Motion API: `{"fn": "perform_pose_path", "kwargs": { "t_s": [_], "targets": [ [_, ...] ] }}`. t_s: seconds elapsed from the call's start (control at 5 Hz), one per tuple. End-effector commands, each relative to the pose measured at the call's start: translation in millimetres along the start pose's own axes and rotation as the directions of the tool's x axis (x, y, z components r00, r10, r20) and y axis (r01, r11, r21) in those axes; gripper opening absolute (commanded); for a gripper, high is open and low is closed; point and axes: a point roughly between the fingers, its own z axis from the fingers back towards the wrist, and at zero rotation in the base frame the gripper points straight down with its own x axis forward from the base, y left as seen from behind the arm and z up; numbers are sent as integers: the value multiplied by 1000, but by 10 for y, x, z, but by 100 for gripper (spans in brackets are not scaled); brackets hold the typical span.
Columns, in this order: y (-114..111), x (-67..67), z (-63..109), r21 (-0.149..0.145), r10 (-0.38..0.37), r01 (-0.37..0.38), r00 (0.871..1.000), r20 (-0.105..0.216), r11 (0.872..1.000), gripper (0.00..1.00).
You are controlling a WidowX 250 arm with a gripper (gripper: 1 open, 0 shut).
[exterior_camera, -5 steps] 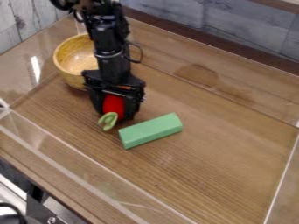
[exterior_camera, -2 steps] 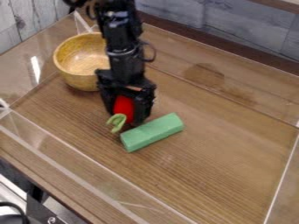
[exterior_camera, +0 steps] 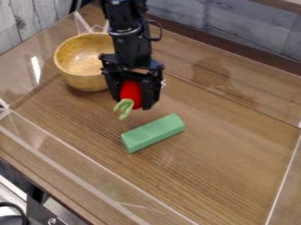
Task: Move the red fruit to the left
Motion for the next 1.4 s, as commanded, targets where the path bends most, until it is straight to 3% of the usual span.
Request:
{"fn": "perform_pose_path", "kwargs": {
  "t_s": [0.0,0.2,0.6,1.0,1.2],
  "targets": [
    [63,112,223,12,62,-63,995,76,998,0],
    [127,124,209,12,124,-125,990,70,992,0],
    [182,89,218,24,172,-174,984,47,985,0],
    [59,16,10,47,70,-71,997,6,996,0],
    [167,16,-67,52,69,-68,998,-9,996,0]
  ]
}}
